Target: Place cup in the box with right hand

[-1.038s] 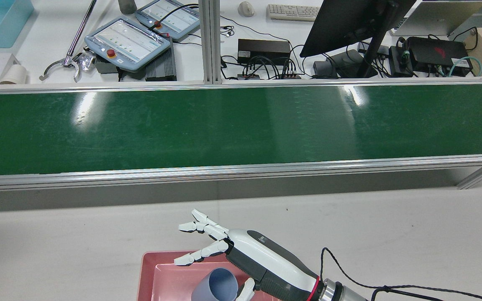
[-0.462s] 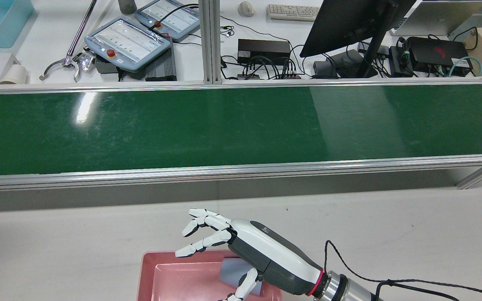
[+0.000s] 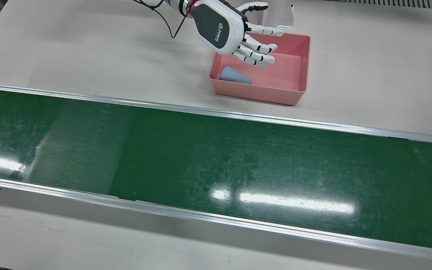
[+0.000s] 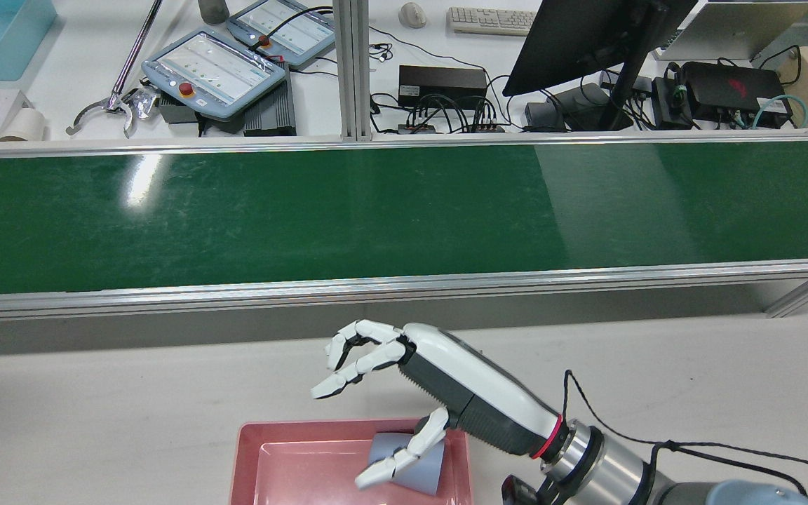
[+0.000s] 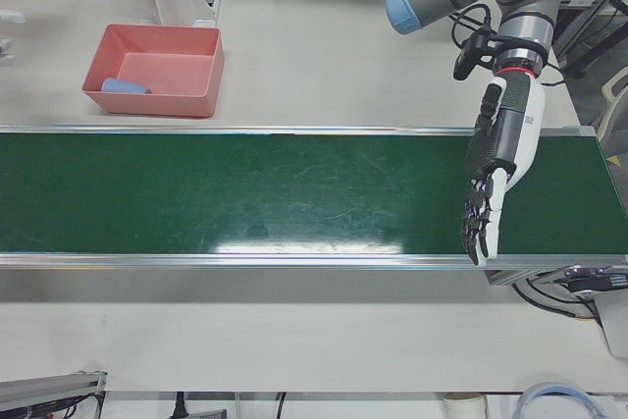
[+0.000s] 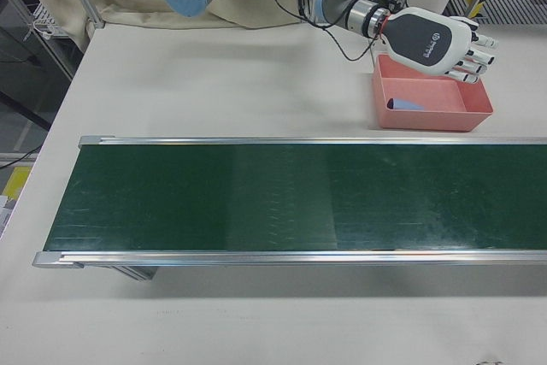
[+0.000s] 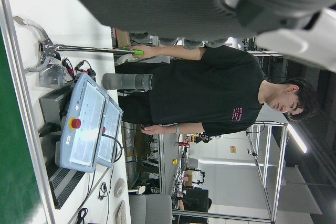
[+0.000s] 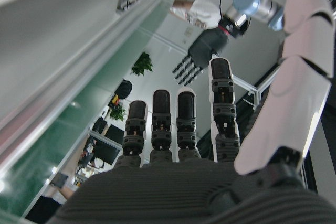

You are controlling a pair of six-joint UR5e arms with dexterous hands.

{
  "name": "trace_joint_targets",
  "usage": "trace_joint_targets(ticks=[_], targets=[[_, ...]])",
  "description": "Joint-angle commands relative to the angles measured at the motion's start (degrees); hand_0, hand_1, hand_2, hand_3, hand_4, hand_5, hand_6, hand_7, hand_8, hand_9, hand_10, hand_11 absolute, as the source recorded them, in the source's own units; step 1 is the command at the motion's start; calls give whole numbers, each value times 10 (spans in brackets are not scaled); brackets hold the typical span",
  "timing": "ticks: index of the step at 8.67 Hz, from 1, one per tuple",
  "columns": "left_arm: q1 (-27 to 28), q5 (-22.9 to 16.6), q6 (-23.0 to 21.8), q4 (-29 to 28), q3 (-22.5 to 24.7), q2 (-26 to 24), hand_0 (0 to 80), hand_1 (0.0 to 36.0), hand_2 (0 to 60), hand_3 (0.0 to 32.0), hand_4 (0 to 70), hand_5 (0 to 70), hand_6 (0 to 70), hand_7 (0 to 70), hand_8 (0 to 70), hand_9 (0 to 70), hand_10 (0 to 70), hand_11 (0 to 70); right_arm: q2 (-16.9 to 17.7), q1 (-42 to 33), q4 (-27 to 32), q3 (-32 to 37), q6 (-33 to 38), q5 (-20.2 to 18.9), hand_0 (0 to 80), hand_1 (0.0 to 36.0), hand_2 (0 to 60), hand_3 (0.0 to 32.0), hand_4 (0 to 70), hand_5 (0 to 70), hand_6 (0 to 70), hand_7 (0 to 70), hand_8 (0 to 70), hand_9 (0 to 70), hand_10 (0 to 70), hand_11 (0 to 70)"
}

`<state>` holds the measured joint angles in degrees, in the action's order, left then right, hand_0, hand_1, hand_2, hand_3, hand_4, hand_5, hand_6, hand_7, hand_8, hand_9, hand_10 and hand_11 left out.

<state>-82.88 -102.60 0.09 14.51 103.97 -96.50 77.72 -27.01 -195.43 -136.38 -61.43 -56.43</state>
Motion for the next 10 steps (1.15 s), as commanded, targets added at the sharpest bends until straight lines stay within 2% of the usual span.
trace_joint_targets(ticks=[1,2,3,4,5,6,7,8,9,10], targets=[[0,-1,0,0,0,0,0,0,0,0,0,0,0,0,0,0,0,0,58,-195,-72,30,139,-16,469,178,522,0,466,115,335,700,545,700,414,583],[0,0,0,0,0,0,0,0,0,0,0,0,0,0,0,0,0,0,77,-257,-72,78,195,-44,475,119,318,0,491,108,315,700,524,700,400,562],[0,0,0,0,0,0,0,0,0,0,0,0,0,0,0,0,0,0,78,-316,-67,146,239,-76,470,93,232,0,449,103,294,700,505,700,382,538],[0,0,0,-1,0,0,0,0,0,0,0,0,0,0,0,0,0,0,78,-352,-63,194,256,-97,454,86,230,0,381,99,272,700,491,700,372,525],[0,0,0,0,0,0,0,0,0,0,0,0,0,0,0,0,0,0,83,-377,-19,231,257,-109,466,47,88,0,367,93,233,700,456,700,350,497],[0,0,0,0,0,0,0,0,0,0,0,0,0,0,0,0,0,0,105,-392,41,267,267,-119,461,63,107,0,324,82,189,652,380,598,285,416],[0,0,0,0,0,0,0,0,0,0,0,0,0,0,0,0,0,0,126,-400,91,315,313,-119,455,92,146,0,231,63,121,401,204,352,175,264],[0,0,0,0,1,0,0,0,0,0,0,0,0,0,0,0,0,0,133,-407,148,367,362,-119,452,114,192,0,174,43,57,164,31,84,85,137],[0,0,0,1,1,0,0,0,0,0,0,0,0,0,0,0,0,0,143,-410,204,398,375,-120,464,97,120,0,183,36,39,97,0,17,49,84],[0,0,0,0,1,0,0,0,0,0,0,0,0,0,0,0,0,0,157,-406,218,404,375,-120,449,97,156,0,150,30,30,71,0,0,26,50]])
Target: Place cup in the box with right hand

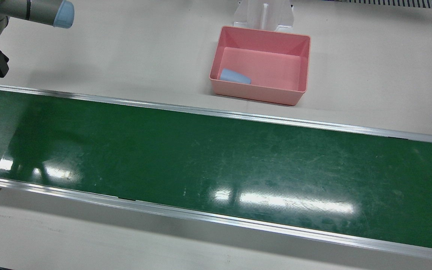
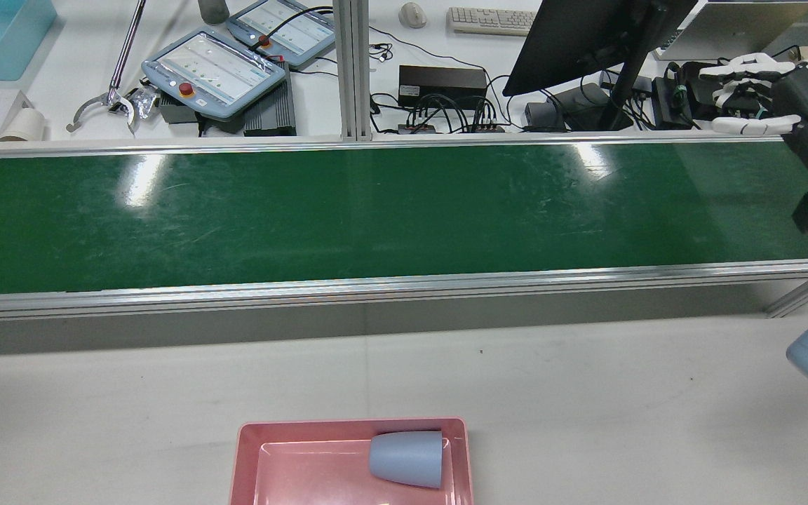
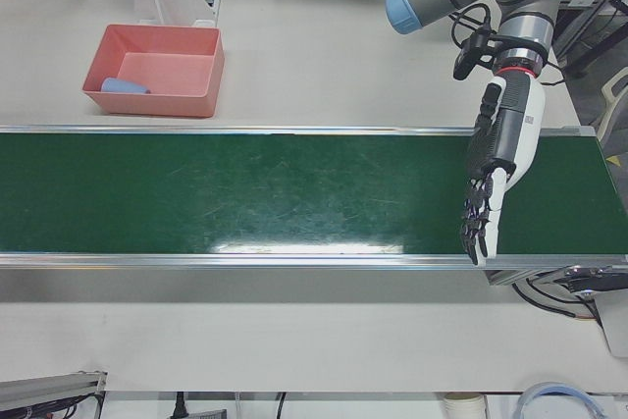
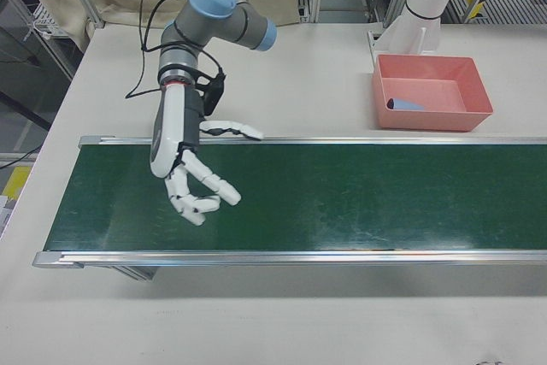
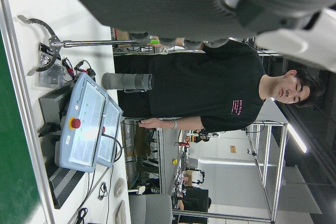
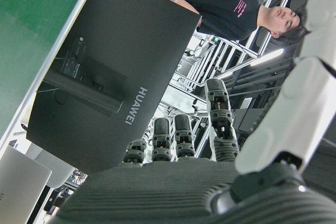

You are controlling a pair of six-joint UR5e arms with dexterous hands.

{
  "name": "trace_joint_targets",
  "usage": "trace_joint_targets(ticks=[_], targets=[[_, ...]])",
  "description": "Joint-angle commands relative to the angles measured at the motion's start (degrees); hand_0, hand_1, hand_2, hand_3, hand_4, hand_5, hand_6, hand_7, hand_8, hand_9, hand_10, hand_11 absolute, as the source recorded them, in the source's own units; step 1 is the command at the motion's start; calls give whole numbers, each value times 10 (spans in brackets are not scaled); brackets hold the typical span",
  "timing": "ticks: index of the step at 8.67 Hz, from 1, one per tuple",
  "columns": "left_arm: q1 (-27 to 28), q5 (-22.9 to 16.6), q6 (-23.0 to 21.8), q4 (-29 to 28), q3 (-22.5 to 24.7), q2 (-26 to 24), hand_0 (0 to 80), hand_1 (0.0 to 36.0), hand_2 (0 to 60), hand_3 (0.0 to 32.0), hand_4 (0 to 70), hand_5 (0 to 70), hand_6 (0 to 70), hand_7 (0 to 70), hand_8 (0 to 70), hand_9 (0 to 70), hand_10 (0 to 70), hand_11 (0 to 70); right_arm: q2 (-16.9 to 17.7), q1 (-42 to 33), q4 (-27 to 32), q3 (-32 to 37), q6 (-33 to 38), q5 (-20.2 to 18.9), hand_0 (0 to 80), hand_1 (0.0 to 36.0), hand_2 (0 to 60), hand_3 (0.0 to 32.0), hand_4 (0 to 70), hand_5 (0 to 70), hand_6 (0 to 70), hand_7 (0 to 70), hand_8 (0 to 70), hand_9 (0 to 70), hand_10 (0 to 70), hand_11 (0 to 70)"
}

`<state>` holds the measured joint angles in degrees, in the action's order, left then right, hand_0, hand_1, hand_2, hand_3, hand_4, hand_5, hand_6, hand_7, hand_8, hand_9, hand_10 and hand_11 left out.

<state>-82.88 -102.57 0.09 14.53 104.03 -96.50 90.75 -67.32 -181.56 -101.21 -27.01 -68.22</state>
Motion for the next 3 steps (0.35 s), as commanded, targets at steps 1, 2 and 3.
trace_joint_targets(ticks=[1,2,3], targets=[[0,-1,0,1,0,0,0,0,0,0,0,0,0,0,0,0,0,0,26,-3,80,49,30,-5,442,80,130,0,154,27,26,53,0,2,14,32],[0,0,0,0,-1,0,0,0,0,0,0,0,0,0,0,0,0,0,23,-5,79,48,28,-6,385,117,289,0,94,28,27,59,0,9,10,27],[0,0,0,1,-1,0,0,0,0,0,0,0,0,0,0,0,0,0,24,-8,77,48,28,-16,410,103,228,0,113,28,28,72,0,14,9,25]])
